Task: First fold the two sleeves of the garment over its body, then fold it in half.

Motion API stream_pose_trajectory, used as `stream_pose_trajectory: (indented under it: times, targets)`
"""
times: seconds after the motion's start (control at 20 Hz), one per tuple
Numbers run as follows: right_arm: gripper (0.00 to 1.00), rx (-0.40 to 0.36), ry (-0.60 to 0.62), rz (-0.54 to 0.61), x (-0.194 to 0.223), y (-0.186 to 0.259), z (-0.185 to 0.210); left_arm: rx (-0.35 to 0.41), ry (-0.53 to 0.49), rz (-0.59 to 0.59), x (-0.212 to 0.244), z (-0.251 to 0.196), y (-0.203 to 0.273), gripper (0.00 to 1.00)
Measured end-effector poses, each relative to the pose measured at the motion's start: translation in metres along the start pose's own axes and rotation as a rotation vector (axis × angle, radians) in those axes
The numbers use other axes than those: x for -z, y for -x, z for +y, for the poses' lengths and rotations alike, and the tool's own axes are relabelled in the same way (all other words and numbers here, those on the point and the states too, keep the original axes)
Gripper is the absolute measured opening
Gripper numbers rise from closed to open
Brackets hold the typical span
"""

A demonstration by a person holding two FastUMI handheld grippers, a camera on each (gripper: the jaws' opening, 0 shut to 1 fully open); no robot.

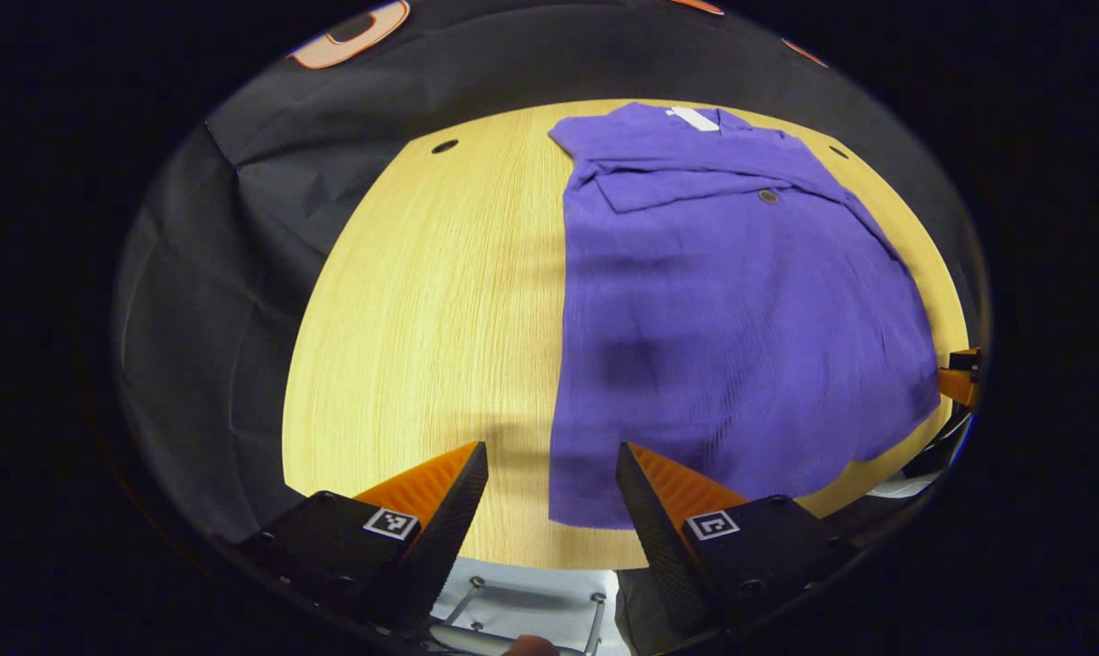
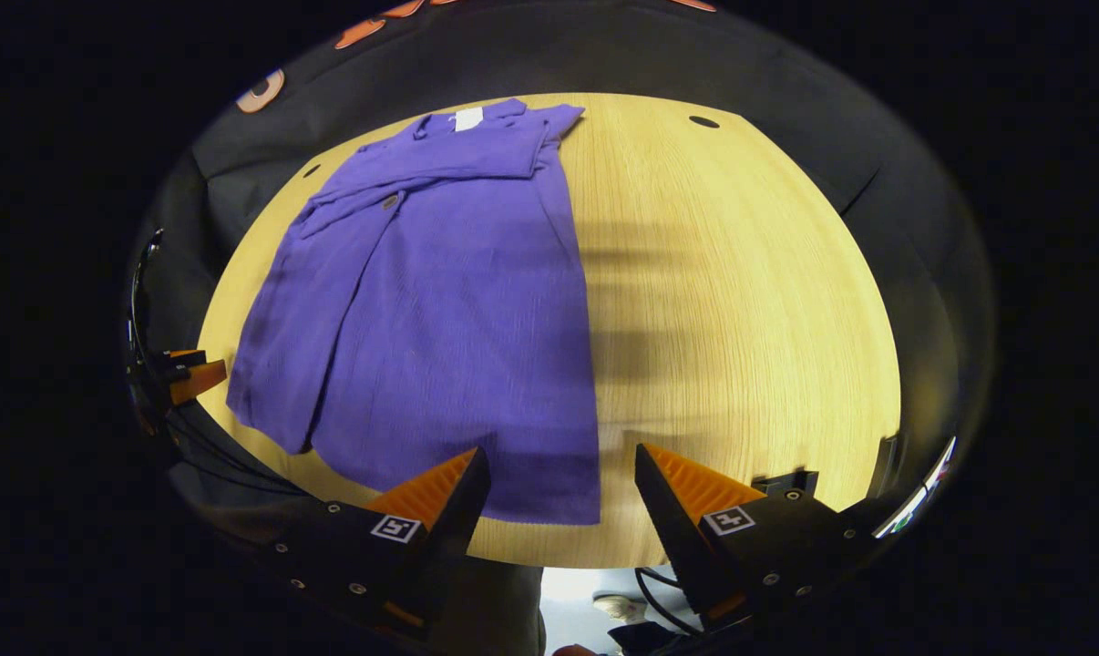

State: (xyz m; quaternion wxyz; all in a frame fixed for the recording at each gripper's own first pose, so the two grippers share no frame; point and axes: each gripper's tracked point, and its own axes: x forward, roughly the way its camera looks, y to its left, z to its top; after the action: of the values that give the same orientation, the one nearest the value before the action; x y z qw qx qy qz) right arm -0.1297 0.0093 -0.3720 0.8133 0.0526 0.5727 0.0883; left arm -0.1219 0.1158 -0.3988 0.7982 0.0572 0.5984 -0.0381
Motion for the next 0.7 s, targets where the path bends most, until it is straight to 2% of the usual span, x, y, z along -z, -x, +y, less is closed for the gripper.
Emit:
stream_pose_trajectory:
  times: [0.3, 0.55, 0.7]
  targets:
    - [0.96, -0.001, 0.011, 0.107, 0.032, -0.009, 0.009, 0.036, -0.014, 0.072, 0.02, -0.012, -0.02, 0.91]
    - [0.98, 0.032, 0.037, 0.134, 0.036, -0.01, 0.011, 0.078, 0.005, 0.102, 0.022, -0.012, -0.026, 0.92]
    - [0.97, 0.037, 0.035, 0.151, 0.036, -0.012, 0.014, 0.14, 0.079, 0.153, 0.025, -0.013, -0.028, 0.91]
